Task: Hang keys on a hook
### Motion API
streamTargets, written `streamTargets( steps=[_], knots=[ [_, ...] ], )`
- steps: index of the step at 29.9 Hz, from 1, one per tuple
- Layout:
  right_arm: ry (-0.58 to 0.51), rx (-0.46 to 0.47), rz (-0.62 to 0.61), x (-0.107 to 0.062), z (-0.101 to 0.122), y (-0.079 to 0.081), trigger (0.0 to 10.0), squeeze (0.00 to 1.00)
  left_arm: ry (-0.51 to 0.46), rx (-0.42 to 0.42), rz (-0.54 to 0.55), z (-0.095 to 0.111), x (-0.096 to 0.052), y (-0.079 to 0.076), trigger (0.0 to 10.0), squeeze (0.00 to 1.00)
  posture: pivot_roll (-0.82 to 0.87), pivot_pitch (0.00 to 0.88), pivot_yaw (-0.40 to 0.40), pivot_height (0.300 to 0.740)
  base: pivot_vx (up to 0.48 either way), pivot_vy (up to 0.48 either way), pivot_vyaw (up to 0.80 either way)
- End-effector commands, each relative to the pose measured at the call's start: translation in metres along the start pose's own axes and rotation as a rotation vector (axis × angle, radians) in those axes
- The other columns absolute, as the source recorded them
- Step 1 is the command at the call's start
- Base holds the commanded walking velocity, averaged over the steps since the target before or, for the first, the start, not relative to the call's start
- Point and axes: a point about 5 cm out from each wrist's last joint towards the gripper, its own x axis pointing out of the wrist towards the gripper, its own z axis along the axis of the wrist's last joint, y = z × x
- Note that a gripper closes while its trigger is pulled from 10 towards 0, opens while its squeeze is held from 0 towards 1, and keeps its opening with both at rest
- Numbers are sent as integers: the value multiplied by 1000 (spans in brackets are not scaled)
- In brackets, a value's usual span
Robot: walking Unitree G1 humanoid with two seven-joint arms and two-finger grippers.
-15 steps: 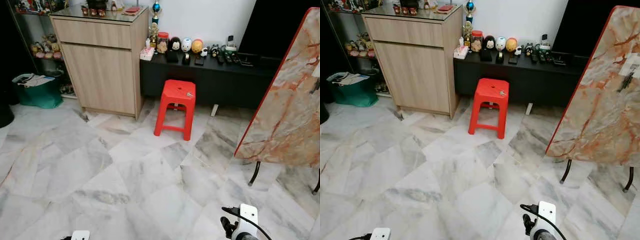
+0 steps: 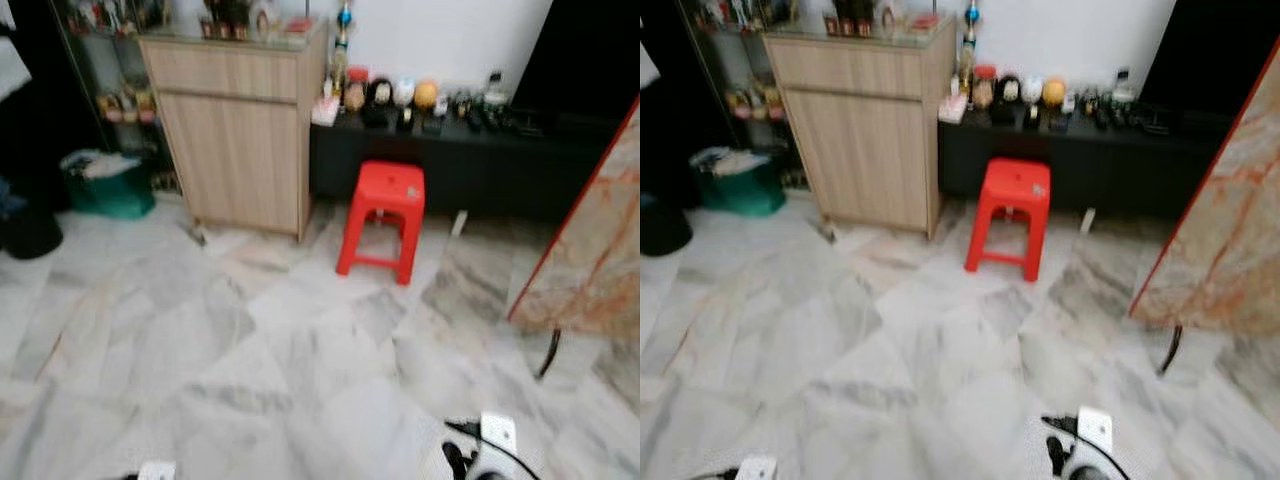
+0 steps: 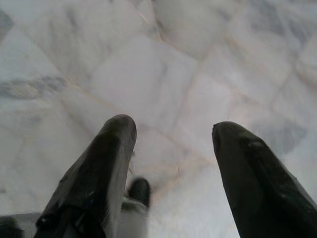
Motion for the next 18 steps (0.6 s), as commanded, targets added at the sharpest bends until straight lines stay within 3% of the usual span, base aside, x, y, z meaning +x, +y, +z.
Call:
streamTargets(
  steps=[1, 13, 18],
  knots=[
    [18, -3, -4, 0, -2, -2, 10000, 0, 16, 3, -3, -5, -1, 1, 10000, 0, 19, 0, -56, 740, 0, 480, 0],
    [28, -10, 16, -1, -7, 0, 10000, 0, 20, -1, -16, -5, 0, -1, 10000, 0, 30, 0, -64, 740, 0, 480, 0],
    [42, -19, 32, -1, -12, 8, 10000, 0, 22, 7, -22, -5, 0, -1, 10000, 0, 34, 0, -65, 740, 0, 480, 0]
  ],
)
